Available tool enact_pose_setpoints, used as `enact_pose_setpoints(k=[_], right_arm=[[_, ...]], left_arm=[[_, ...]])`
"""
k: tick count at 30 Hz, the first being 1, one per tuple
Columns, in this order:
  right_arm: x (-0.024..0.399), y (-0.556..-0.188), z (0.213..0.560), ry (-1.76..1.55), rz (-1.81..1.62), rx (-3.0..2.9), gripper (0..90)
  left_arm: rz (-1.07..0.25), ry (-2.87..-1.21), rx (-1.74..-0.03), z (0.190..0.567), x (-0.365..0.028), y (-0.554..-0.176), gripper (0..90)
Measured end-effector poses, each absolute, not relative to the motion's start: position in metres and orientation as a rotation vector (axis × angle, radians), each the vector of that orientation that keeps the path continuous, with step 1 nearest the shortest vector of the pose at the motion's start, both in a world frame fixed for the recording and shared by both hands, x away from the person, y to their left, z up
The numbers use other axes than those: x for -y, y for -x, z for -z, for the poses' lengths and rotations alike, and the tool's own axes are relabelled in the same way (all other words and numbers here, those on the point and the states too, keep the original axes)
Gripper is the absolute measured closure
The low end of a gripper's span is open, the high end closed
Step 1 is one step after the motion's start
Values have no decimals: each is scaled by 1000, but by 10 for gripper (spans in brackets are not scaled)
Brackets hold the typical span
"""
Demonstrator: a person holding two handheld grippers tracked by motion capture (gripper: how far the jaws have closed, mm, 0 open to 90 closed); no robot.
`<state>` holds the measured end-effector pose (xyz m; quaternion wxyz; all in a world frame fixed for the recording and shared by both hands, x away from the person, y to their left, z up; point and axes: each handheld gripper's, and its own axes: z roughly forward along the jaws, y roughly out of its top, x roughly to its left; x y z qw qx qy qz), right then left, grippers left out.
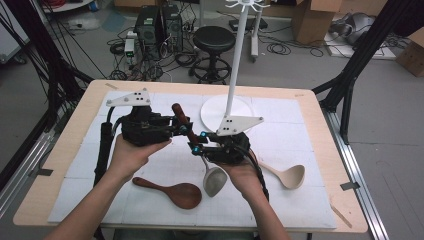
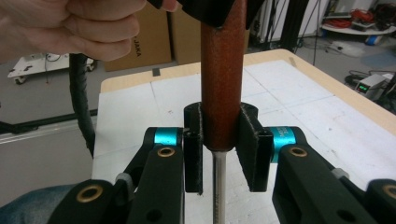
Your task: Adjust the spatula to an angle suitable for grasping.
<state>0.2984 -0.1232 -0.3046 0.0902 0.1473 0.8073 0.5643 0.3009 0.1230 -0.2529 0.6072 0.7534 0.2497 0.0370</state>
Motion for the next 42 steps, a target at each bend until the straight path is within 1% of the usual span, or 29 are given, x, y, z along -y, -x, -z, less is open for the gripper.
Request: enact_pose_setpoints(k=[4, 6, 9, 12, 14, 15, 21, 22, 24, 25, 30, 34, 38, 42], right_arm=[[129, -301, 304, -407, -1723, -2425, 728], [133, -306, 305, -381, -1785, -2451, 697], [138, -315, 307, -339, -1882, -2502, 683], [142, -322, 308, -308, -1970, -2509, 684], [144, -326, 309, -297, -2011, -2518, 699], [145, -328, 310, -289, -2019, -2519, 720], [148, -325, 306, -311, -1998, -2484, 738], [148, -323, 305, -325, -1981, -2475, 739], [148, -320, 302, -324, -1943, -2460, 739], [148, -318, 300, -329, -1930, -2447, 739], [149, -311, 293, -391, -1887, -2366, 740], [147, -305, 288, -448, -1838, -2312, 740], [146, -302, 287, -498, -1800, -2258, 740], [148, -303, 286, -503, -1794, -2242, 737]], left_arm=[[-74, -1766, -531, 248, -119, -302, 729], [-63, -1771, -506, 247, -118, -304, 730], [-45, -1780, -483, 245, -115, -308, 730], [-31, -1790, -450, 243, -112, -310, 730], [-23, -1798, -435, 242, -110, -311, 730], [-23, -1805, -431, 241, -108, -311, 730], [-45, -1797, -440, 236, -103, -312, 722], [-45, -1783, -445, 235, -103, -312, 707], [-76, -1772, -464, 232, -102, -311, 649], [-89, -1776, -466, 231, -100, -311, 638], [-150, -1781, -477, 225, -93, -307, 647], [-165, -1762, -490, 224, -89, -307, 661], [-186, -1747, -501, 222, -86, -307, 713], [-192, -1748, -487, 221, -86, -310, 727]])
